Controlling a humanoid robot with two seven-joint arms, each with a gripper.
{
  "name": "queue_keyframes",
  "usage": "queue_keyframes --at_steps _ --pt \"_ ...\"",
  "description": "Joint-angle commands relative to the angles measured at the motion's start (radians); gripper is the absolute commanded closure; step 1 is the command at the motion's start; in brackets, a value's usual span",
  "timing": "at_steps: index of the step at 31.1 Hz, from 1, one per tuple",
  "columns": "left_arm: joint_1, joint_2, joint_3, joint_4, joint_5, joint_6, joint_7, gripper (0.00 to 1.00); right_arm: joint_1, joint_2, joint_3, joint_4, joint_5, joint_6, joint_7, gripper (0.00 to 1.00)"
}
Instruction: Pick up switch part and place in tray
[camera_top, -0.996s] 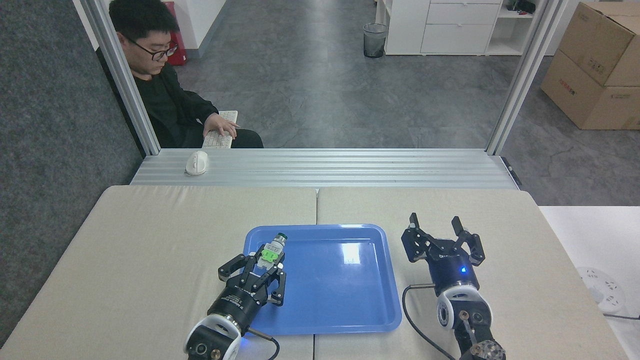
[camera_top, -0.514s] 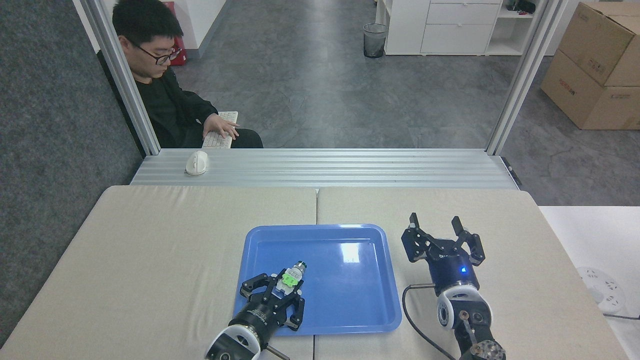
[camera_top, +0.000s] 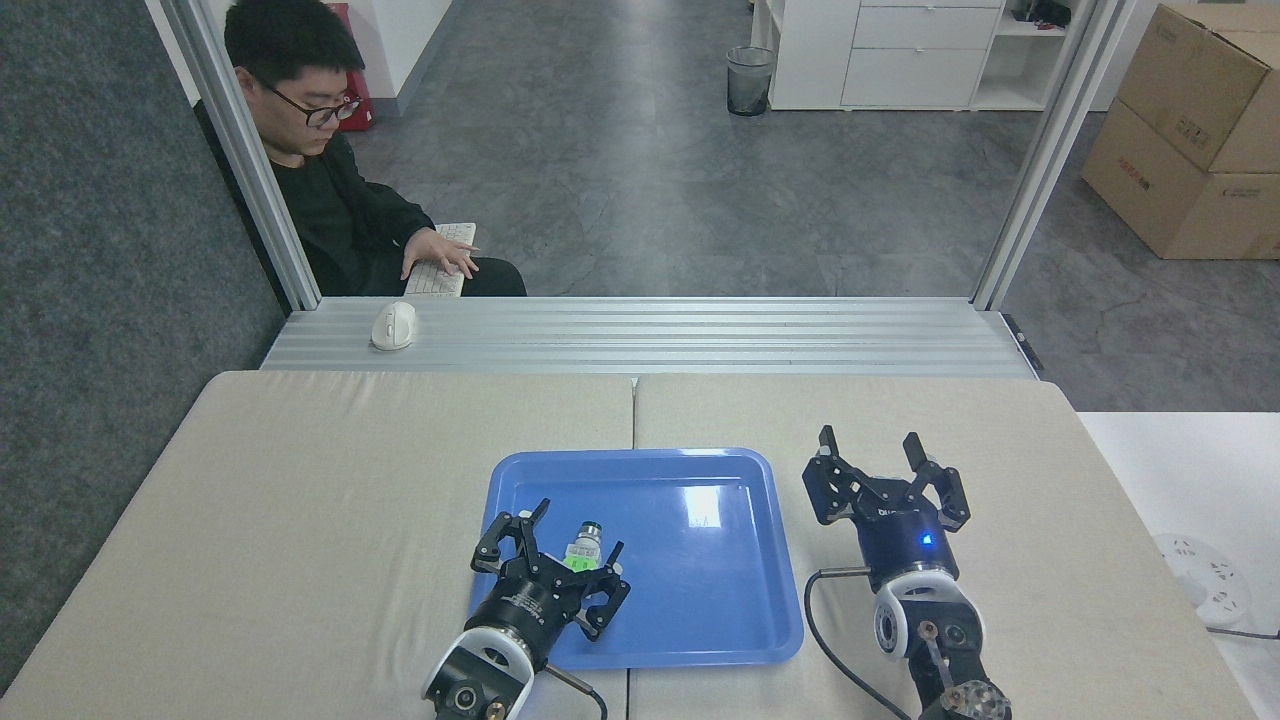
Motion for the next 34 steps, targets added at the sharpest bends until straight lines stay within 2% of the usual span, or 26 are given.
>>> queue_keyframes --at_steps 1,5,8,11,15,20,34 --pt "-0.017 -0.003 -0.013 -0.072 0.029 0.046 0.008 0.04 0.0 0.0 -0.005 0.0 0.0 0.0 0.001 0.0" --pt "-0.022 0.01 0.059 -0.072 0.147 0.059 0.007 0.01 0.001 0.0 -0.005 0.0 0.0 0.0 0.001 0.0" --pt "-0.034 0.019 0.157 -0.057 0.253 0.059 -0.003 0.01 0.0 0.0 -0.006 0.0 0.0 0.0 0.001 0.0" --pt "-0.052 0.057 0.239 -0.025 0.331 0.053 -0.003 0.01 0.0 0.0 -0.005 0.0 0.0 0.0 0.001 0.0" --pt "-0.075 0.142 0.276 0.041 0.396 0.053 0.008 0.0 0.001 0.0 -0.006 0.0 0.0 0.0 0.001 0.0" --pt "-0.086 0.2 0.326 0.071 0.497 0.05 0.008 0.0 0.001 0.0 -0.005 0.0 0.0 0.0 0.001 0.0" --pt "-0.084 0.231 0.345 0.022 0.505 0.053 0.048 0.0 0.001 0.002 -0.006 0.0 0.0 0.0 -0.001 0.0"
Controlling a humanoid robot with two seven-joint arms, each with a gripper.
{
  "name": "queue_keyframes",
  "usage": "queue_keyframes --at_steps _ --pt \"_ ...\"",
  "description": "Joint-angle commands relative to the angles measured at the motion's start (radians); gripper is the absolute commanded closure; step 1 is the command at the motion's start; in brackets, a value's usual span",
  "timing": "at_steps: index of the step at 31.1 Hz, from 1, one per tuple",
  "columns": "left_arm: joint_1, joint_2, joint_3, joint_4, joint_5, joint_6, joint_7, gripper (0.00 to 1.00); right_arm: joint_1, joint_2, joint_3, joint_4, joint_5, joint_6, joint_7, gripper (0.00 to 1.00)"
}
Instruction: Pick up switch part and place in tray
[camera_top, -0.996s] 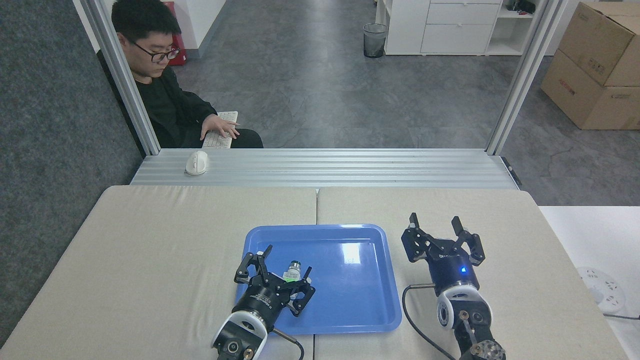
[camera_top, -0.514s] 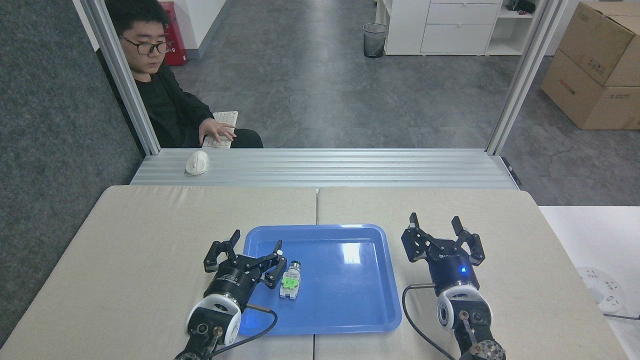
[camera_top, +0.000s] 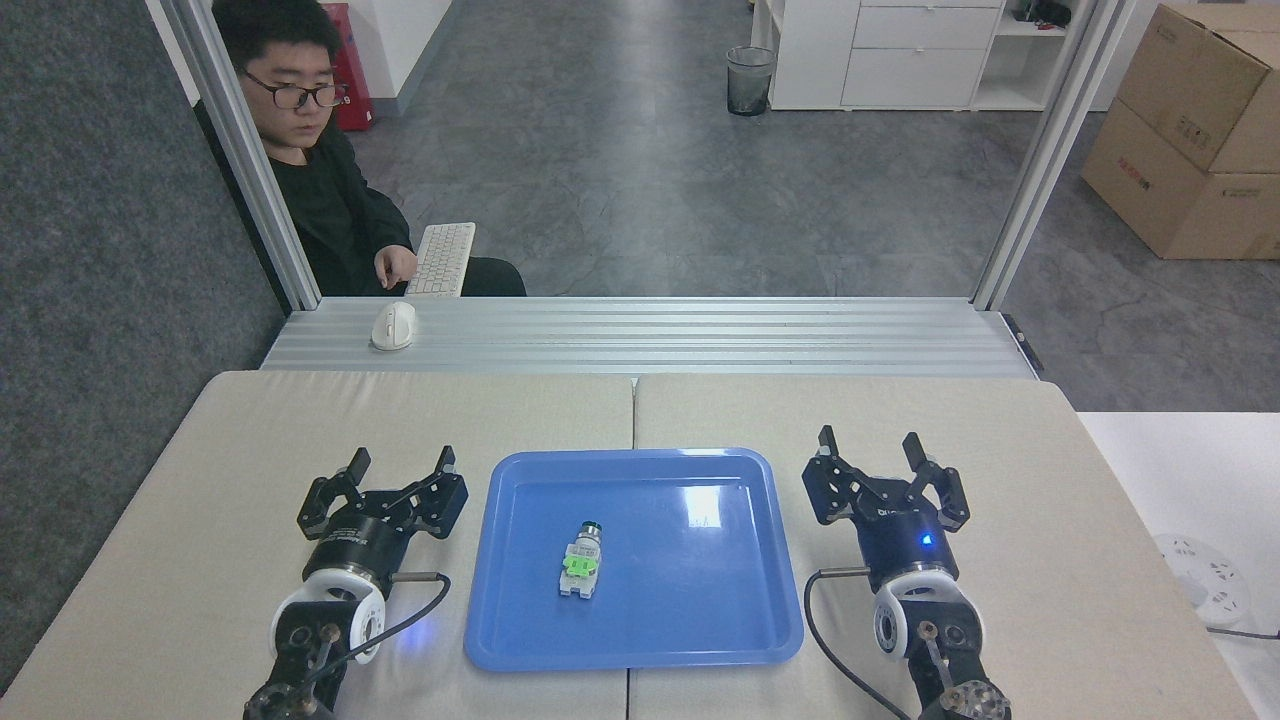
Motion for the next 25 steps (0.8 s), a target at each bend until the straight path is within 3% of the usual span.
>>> queue_keyframes --at_steps 1,9,17,25 --pt "-0.004 0.08 0.091 -0.012 0.032 -0.003 0.027 0.0 -0.001 0.001 -0.005 0.0 0.0 0.0 -0.001 0.0" --pt "0.003 0.073 0.071 -0.05 0.009 -0.004 0.033 0.01 0.001 0.0 -0.005 0.0 0.0 0.0 -0.001 0.0" --pt "0.01 0.001 0.036 -0.072 -0.215 0.071 0.096 0.01 0.001 0.0 -0.005 0.0 0.0 0.0 -0.001 0.0" --pt "0.022 -0.039 0.036 -0.106 -0.212 0.051 0.087 0.0 -0.001 0.001 -0.005 0.0 0.0 0.0 -0.001 0.0"
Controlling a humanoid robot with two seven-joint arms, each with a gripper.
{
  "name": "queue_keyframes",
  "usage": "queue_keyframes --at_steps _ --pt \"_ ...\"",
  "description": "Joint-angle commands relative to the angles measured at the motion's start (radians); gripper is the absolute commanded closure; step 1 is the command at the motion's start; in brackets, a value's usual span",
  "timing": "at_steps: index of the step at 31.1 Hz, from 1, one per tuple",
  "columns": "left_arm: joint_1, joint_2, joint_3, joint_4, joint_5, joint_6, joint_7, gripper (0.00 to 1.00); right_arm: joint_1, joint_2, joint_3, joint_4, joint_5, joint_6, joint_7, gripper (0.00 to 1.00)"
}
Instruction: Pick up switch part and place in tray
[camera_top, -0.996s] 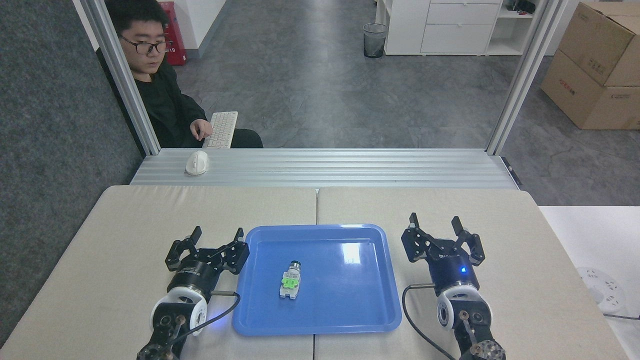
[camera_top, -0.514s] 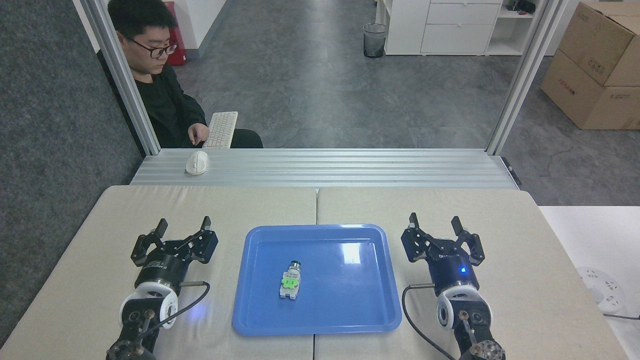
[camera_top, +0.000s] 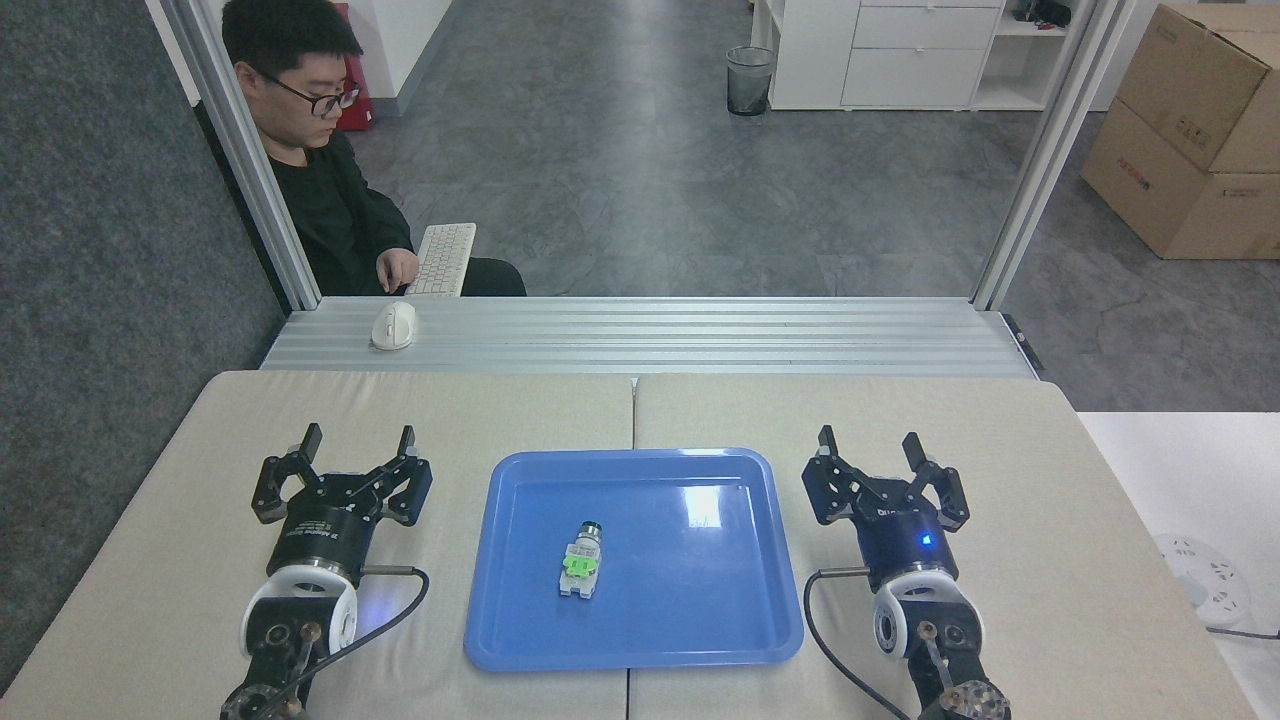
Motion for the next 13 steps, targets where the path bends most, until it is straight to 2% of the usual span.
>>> queue_keyframes --at_steps 1,13 --pt "0.01 -0.057 -0.002 -0.054 -0.059 -0.006 0.0 0.0 -0.001 0.001 -0.006 0.0 0.0 0.0 0.0 0.0" --pt "0.01 -0.06 -0.002 -0.056 -0.036 -0.008 -0.003 0.0 0.001 -0.001 -0.006 0.0 0.0 0.0 0.0 0.0"
